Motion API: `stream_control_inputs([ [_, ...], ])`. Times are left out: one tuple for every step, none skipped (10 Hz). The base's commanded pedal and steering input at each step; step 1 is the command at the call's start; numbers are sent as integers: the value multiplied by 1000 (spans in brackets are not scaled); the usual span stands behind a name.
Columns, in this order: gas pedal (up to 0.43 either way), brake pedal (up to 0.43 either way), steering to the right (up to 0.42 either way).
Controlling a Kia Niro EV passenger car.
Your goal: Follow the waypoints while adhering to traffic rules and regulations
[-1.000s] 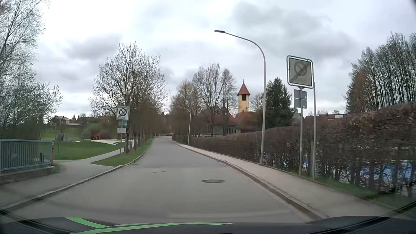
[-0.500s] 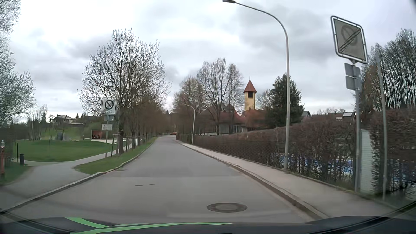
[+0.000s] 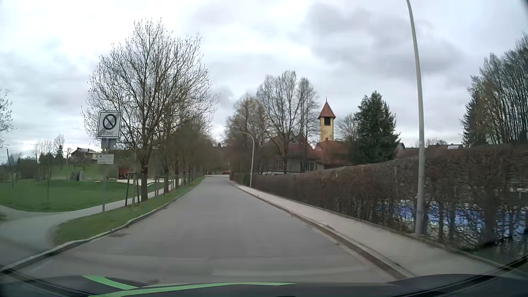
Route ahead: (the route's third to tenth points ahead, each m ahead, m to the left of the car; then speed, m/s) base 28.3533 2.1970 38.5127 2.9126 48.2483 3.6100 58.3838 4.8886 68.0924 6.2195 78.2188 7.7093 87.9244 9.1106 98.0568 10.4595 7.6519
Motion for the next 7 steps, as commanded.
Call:
stream_control_inputs([
  [150,0,-30],
  [150,0,-31],
  [150,0,-32],
  [150,0,-33],
  [150,0,-33],
  [150,0,-33],
  [150,0,-33],
])
